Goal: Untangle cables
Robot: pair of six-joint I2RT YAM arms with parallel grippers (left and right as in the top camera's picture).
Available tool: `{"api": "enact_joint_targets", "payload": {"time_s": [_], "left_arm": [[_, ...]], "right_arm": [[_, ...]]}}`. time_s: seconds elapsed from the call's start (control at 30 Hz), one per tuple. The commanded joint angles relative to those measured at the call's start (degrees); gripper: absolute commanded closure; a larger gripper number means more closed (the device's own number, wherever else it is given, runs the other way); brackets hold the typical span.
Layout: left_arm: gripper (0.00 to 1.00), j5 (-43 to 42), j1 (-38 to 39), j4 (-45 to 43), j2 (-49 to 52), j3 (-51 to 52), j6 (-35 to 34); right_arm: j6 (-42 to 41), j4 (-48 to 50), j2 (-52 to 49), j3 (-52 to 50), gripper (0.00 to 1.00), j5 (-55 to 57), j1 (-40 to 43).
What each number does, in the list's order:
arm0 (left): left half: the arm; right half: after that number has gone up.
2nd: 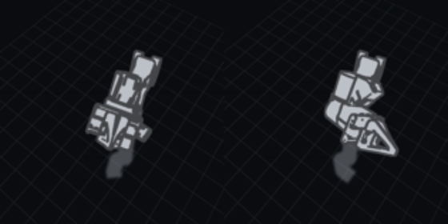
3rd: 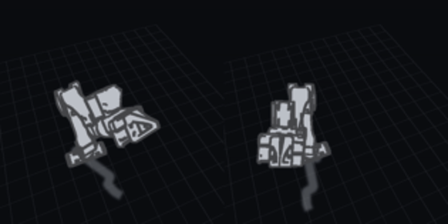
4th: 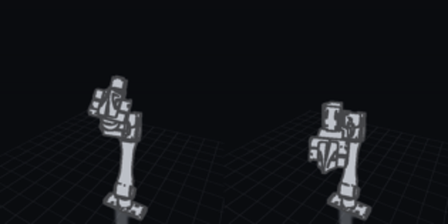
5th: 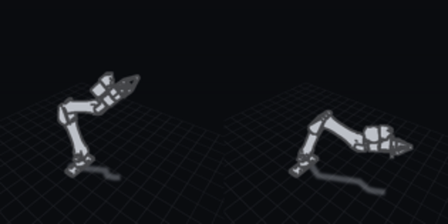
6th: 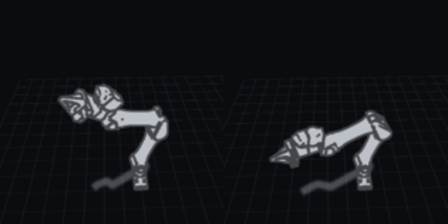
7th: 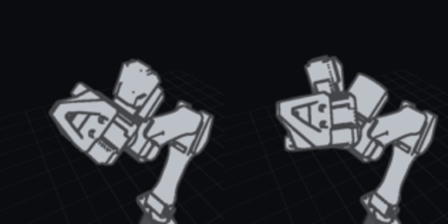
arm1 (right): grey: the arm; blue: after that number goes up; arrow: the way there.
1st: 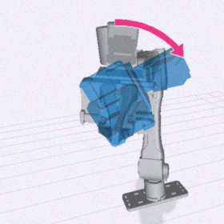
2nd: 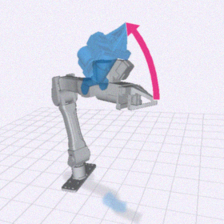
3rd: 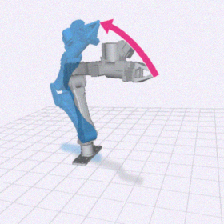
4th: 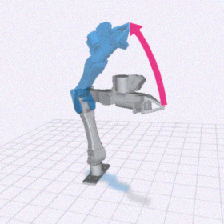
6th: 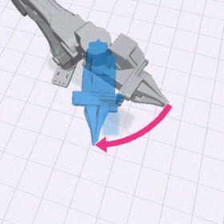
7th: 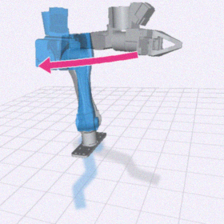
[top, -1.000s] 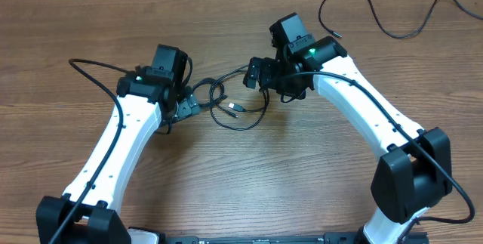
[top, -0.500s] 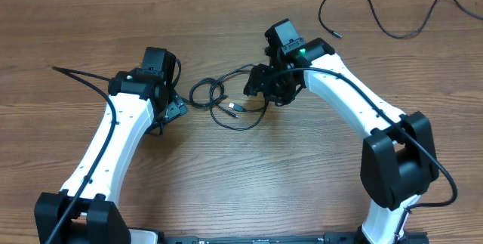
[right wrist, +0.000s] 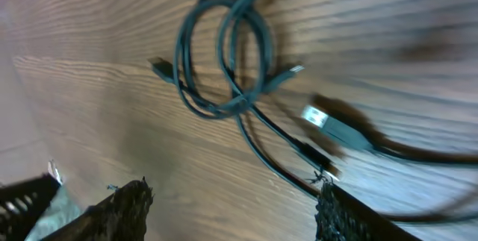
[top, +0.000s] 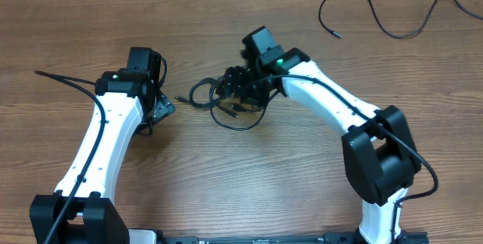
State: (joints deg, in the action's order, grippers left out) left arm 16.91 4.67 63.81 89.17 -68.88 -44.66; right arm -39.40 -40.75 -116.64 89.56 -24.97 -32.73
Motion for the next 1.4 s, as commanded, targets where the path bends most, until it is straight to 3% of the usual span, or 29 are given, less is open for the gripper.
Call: {"api": "enact_joint_targets", "payload": {"time_s": [0.0,0.17,0.43,0.87,1.0,1.17,1.27,1.37], "left_arm": [[0.01,-2.6,0.0,0.0,0.5,0.3,-0.6],[0.01,-2.6,0.0,0.0,0.5,0.3,-0.6],[0.01,-2.6,0.0,0.0,0.5,0.3,-0.6],[0.0,-3.4,0.0,-0.1,0.5,0.3,-0.6],[0.0,-8.1,0.0,-3.1,0.5,0.3,-0.6],[0.0,-23.5,0.0,-1.3,0.5,0.3,-0.2],[0.0,-25.6,0.7,-1.4,0.5,0.3,5.6],[0.0,-21.0,1.5,-0.9,0.6,0.3,11.3]], "right_arm": [[-4.4,1.1,-1.0,-0.2,0.31,3.6,-1.7],[-7.5,1.6,-2.4,-0.2,0.43,11.0,-3.3],[-8.0,5.3,-4.0,-0.2,0.56,11.2,-3.4],[-8.6,5.6,-4.0,-0.3,0.56,11.4,-3.6],[-8.8,6.3,-4.0,-0.3,0.58,11.5,-4.0],[-8.6,6.3,-4.0,-0.3,0.57,12.8,-4.6],[-8.6,6.1,-4.0,-0.3,0.58,14.2,-4.8],[-8.6,6.3,-4.0,-0.3,0.64,14.5,-4.8]]}}
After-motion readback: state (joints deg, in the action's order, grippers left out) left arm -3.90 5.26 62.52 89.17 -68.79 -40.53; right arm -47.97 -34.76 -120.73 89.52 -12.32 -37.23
